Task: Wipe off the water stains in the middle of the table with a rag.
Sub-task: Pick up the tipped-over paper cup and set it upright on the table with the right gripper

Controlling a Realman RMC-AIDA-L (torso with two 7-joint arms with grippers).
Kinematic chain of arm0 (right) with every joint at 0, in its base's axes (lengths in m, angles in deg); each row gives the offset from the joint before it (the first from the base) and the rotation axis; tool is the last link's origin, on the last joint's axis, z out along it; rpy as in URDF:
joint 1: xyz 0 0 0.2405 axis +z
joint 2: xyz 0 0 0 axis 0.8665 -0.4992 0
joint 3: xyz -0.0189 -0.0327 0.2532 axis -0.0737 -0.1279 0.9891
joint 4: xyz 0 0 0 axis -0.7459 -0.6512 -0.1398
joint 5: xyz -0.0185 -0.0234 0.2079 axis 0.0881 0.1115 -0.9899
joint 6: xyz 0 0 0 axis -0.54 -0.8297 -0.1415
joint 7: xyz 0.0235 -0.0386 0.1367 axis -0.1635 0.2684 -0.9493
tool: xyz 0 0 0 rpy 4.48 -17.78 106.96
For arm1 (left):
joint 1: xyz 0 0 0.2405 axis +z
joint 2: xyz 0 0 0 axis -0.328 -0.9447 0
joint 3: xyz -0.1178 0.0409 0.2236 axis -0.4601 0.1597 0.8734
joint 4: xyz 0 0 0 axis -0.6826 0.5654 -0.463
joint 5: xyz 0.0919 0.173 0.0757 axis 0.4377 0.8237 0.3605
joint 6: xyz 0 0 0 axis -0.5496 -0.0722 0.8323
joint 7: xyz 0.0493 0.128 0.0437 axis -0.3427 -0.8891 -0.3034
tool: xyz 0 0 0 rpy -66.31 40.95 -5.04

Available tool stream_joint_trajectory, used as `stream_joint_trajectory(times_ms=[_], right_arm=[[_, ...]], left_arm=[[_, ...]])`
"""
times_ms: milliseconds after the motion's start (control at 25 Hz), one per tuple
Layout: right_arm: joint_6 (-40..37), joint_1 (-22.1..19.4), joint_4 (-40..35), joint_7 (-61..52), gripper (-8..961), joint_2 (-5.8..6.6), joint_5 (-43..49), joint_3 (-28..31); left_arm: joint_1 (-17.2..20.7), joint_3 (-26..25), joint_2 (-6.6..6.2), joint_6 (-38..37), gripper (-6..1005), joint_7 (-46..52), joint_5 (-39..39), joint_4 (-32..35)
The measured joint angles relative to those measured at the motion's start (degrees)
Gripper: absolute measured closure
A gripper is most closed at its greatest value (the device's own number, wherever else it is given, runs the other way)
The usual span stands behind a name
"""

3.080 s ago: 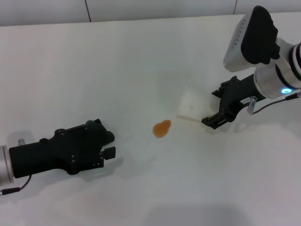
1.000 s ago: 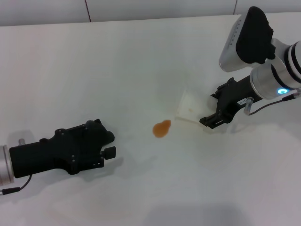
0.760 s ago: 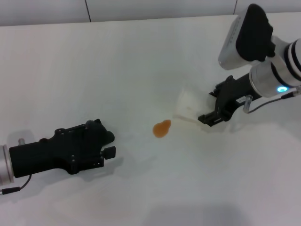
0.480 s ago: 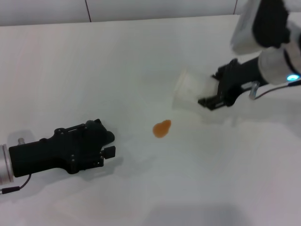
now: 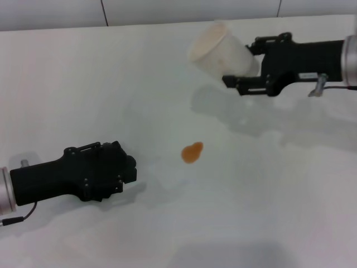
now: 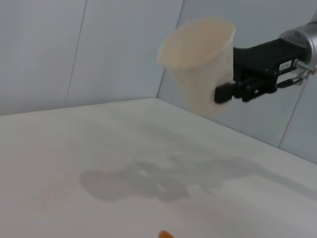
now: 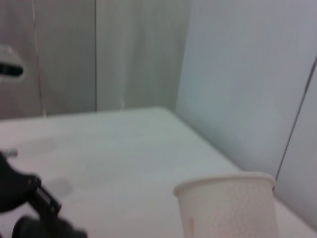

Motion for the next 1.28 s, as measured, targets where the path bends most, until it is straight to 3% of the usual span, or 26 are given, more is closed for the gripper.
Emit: stream_joint_trajectory(times_ms=[120,160,360,760,1280], right_arm=[[-0.09,-0.64,3.05,4.75,297,0.01,-5.03,1.43],[-0.52,-1.55,7.85,12.89,297,0.02,-13.0,2.36],[-1.37,-2.35,17.64,28.91,298,0.02,-23.84,2.51],[-0.38,-2.3,31.51,43.47,298,-0.18,-30.21,2.21],[3.18,-2.83,38.65,49.25,299,0.01,-29.84,2.19]], left_arm=[[-0.16,0.0,0.0,0.39,196,0.0,-0.04,0.03],[-0.18,0.0,0.0,0.52,196,0.0,-0.04,0.03],[-0.2,-0.09,0.0,0.74,196,0.0,-0.08,0.04],[-0.43,-0.09,0.0,1.44,196,0.0,-0.66,0.04],[-0.42,-0.09,0.0,1.48,196,0.0,-0.66,0.04]])
